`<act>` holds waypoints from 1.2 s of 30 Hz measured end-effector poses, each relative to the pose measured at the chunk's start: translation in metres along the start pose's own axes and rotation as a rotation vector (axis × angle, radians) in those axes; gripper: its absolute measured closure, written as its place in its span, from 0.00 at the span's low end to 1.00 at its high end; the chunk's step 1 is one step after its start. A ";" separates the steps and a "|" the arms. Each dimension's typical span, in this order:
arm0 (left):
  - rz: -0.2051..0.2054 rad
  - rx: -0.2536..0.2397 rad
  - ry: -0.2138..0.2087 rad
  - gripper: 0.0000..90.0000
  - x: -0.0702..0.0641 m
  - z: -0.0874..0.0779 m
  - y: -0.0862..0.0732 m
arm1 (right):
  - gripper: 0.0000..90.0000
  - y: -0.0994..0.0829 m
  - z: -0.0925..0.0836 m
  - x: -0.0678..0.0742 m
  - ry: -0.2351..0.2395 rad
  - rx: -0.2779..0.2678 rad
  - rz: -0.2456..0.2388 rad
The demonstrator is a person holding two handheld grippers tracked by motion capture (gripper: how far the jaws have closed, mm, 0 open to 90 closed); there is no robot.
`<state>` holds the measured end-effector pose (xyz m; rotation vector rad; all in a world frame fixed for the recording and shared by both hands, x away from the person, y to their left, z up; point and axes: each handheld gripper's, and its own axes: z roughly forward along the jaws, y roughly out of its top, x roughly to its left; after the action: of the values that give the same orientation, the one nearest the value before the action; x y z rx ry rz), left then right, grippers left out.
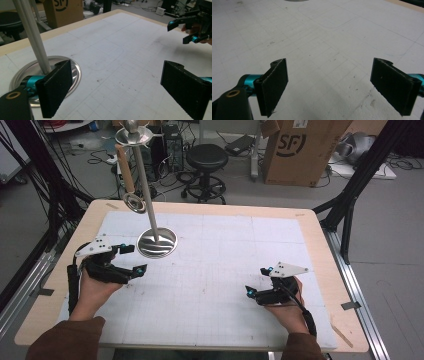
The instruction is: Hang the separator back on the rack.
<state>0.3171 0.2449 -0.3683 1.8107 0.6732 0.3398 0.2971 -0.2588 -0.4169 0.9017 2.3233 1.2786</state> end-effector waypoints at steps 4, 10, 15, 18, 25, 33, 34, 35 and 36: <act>-0.001 -0.001 -0.008 0.12 -0.001 0.000 -0.002 | 0.15 0.000 0.000 0.001 0.000 0.004 0.001; -0.001 0.019 -0.030 0.11 -0.003 0.002 -0.005 | 0.15 -0.001 0.002 0.000 0.008 0.004 0.005; -0.016 0.023 -0.057 0.10 -0.004 0.005 -0.011 | 0.15 -0.003 0.002 -0.002 0.011 0.002 0.010; -0.022 0.059 -0.061 0.07 -0.003 0.010 -0.015 | 0.15 -0.004 0.000 -0.002 0.011 0.000 0.013; -0.005 0.078 -0.105 0.06 -0.007 0.017 -0.020 | 0.15 -0.004 0.000 -0.003 0.011 -0.009 0.018; 0.007 0.101 -0.120 0.06 -0.009 0.021 -0.022 | 0.15 -0.003 0.003 -0.002 0.010 0.008 0.008; 0.007 0.101 -0.120 0.06 -0.009 0.021 -0.022 | 0.15 -0.003 0.003 -0.002 0.011 0.007 0.009; 0.006 0.100 -0.120 0.06 -0.009 0.021 -0.023 | 0.15 -0.004 0.003 -0.002 0.011 0.009 0.012; 0.009 0.101 -0.121 0.06 -0.008 0.021 -0.023 | 0.15 -0.004 0.004 -0.002 0.010 0.011 0.011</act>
<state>0.3156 0.2284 -0.3958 1.9142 0.6068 0.2032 0.2992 -0.2592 -0.4219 0.9140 2.3383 1.2791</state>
